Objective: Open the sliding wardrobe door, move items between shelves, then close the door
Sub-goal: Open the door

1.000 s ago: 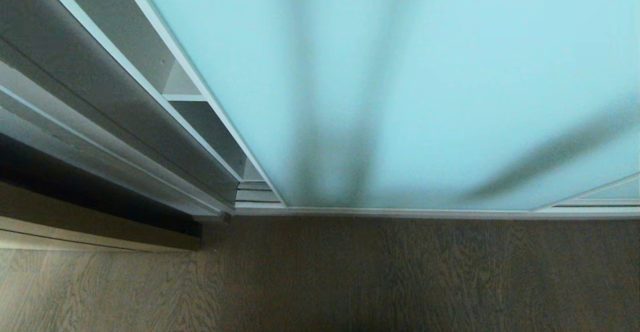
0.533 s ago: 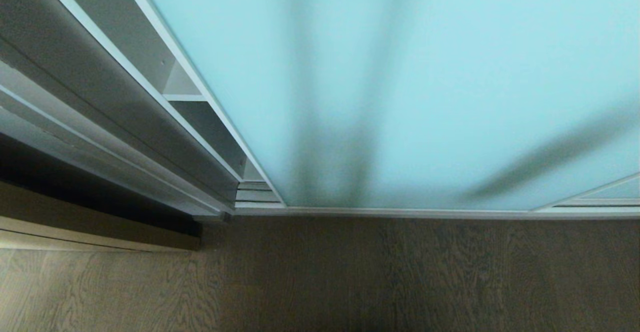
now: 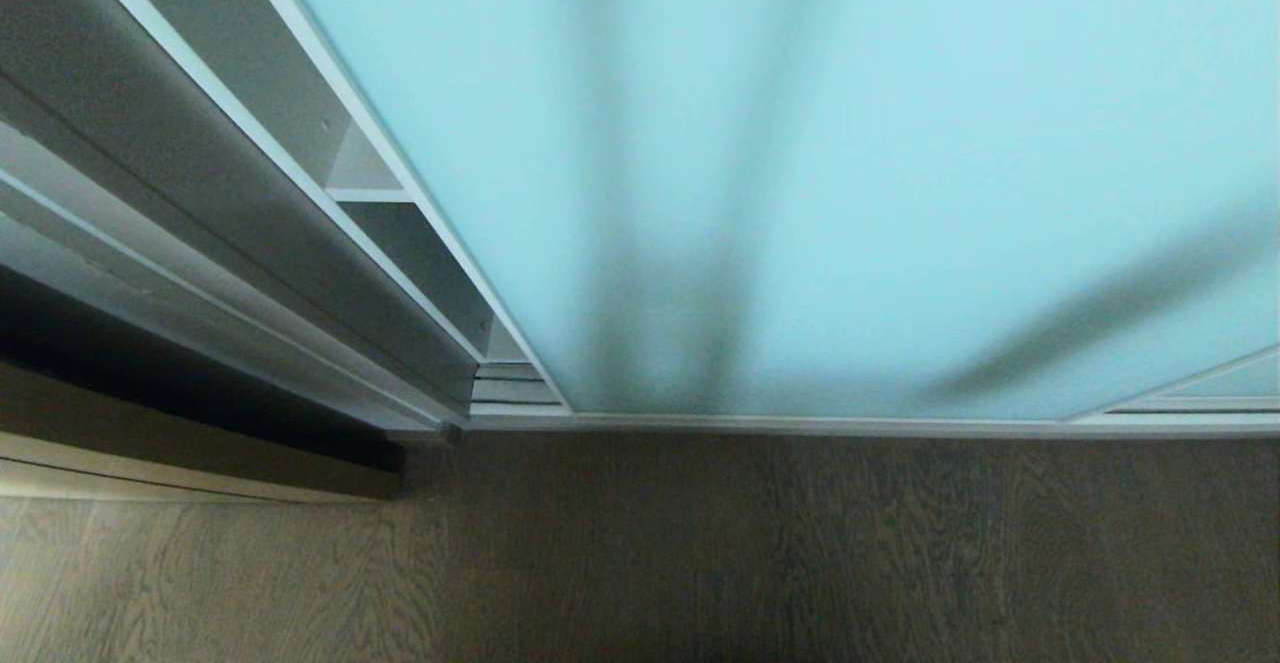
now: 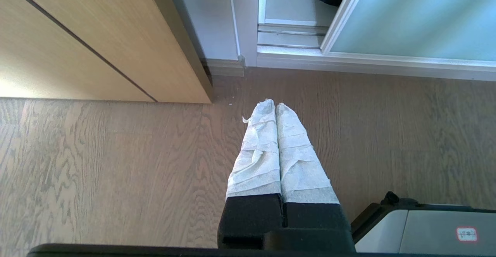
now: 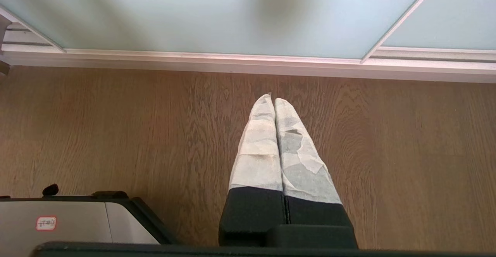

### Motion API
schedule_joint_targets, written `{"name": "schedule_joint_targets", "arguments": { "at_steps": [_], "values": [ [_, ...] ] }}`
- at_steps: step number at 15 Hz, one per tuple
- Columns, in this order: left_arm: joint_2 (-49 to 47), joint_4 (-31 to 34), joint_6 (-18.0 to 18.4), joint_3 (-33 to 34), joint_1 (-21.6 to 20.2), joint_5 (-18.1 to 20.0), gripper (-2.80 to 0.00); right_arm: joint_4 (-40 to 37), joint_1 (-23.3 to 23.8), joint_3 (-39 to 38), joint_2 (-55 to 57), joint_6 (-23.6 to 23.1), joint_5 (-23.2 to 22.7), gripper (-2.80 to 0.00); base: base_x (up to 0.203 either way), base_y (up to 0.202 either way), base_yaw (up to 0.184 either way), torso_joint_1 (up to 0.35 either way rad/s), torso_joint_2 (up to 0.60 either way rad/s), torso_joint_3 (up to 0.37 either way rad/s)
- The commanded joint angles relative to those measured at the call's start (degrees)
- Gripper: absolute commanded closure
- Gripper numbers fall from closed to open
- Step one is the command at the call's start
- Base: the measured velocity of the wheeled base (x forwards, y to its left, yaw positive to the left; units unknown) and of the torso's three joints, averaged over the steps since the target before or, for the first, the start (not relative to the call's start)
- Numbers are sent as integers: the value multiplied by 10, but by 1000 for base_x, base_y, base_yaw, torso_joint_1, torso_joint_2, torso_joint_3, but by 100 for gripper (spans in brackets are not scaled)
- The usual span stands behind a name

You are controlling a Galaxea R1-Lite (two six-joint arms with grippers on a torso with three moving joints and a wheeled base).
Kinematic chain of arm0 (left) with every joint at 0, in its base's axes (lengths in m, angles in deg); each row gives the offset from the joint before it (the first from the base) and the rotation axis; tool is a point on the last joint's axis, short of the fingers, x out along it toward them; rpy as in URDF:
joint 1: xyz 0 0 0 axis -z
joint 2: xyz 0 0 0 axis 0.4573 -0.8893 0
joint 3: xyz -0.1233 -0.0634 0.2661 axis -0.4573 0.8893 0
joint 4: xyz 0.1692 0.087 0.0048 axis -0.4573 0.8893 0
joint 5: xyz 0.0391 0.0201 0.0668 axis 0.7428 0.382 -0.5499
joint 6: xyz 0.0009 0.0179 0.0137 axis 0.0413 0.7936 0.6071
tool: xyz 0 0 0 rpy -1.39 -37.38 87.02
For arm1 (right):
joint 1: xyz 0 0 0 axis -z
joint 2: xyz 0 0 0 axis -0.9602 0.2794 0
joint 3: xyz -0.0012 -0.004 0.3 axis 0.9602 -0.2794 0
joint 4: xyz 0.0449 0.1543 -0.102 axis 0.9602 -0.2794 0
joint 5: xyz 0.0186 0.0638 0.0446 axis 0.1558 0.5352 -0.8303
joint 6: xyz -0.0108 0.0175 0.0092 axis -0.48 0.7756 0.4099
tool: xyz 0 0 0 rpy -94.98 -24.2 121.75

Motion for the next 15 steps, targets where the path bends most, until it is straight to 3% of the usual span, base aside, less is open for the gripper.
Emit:
{"name": "schedule_joint_targets", "arguments": {
  "at_steps": [1, 11, 15],
  "values": [
    [-1, 1, 1, 1, 0, -1, 0, 0, 0, -1, 2, 0, 0, 0, 0, 0, 0, 0, 0, 0],
    [-1, -1, 0, -7, 0, -4, 0, 0, 0, -1, 2, 0, 0, 0, 0, 0, 0, 0, 0, 0],
    [-31, 63, 0, -162, 0, -5, 0, 0, 0, -1, 2, 0, 0, 0, 0, 0, 0, 0, 0, 0]
  ]
}}
